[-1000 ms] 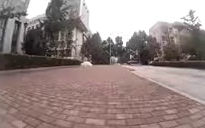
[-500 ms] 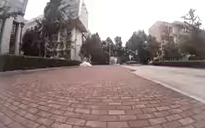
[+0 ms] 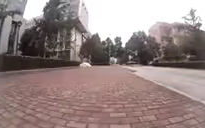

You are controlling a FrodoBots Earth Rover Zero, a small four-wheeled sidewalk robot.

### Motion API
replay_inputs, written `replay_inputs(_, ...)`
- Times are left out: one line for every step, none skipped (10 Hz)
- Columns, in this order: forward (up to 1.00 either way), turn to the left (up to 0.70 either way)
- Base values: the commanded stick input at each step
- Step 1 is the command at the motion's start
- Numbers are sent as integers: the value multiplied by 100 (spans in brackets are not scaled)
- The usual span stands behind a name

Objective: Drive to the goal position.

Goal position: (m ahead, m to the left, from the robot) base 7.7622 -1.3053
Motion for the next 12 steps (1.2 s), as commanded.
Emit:
replay_inputs(70, 0)
replay_inputs(70, 0)
replay_inputs(70, 0)
replay_inputs(70, 0)
replay_inputs(70, 0)
replay_inputs(70, 0)
replay_inputs(70, -1)
replay_inputs(70, -5)
replay_inputs(70, -10)
replay_inputs(70, -13)
replay_inputs(70, -10)
replay_inputs(70, -2)
